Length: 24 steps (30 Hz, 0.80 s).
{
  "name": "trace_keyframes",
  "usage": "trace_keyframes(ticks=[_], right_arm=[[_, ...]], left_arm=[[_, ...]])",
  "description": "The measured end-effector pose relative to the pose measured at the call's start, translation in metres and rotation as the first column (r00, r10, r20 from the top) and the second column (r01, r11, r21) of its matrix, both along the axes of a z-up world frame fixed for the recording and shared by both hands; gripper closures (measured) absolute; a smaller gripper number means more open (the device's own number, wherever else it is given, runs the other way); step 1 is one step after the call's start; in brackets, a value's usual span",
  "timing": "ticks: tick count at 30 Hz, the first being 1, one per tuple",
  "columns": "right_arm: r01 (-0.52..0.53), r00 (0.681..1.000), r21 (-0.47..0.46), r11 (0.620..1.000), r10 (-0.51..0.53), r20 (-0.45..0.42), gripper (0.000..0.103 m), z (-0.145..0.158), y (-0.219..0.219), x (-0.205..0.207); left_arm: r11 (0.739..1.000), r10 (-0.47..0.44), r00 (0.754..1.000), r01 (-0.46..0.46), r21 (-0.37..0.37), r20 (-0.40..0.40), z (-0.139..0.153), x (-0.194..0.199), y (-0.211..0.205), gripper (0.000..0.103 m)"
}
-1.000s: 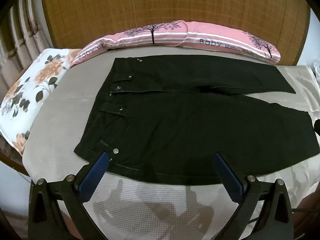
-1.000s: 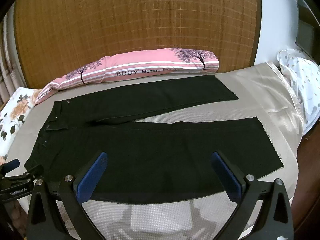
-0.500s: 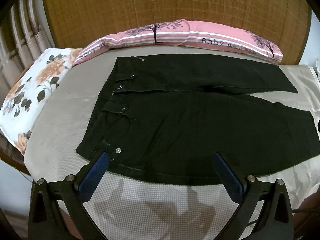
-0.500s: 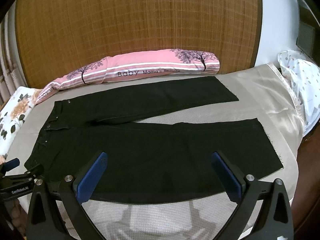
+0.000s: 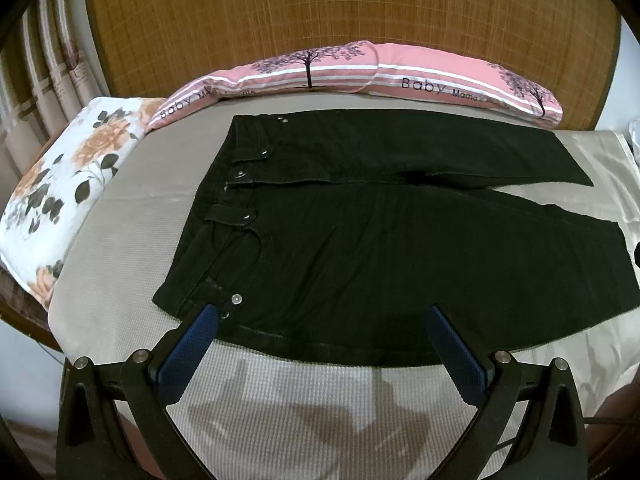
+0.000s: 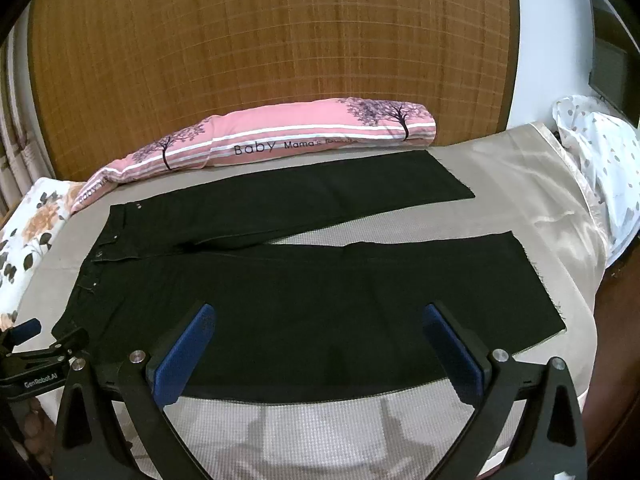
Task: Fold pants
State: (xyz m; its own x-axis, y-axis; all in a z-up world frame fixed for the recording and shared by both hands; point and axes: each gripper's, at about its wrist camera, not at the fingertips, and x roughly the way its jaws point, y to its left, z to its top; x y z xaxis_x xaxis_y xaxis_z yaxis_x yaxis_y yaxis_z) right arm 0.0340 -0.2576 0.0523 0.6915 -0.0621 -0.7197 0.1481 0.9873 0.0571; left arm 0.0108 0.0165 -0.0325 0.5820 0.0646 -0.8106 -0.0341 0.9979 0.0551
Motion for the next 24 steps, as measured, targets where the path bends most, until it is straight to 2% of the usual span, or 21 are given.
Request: trace_keyframes(ticks=[24], right_arm=[[0.002,1.0,-0.008,1.0,-0.002,-0.016,0.0,-0.0046,-0.0072,-0.0028]], left_arm=[[1.0,-0.003,1.0,0.003,0.0,-0.006,0.003,-0.0045,-0.004,0.0]])
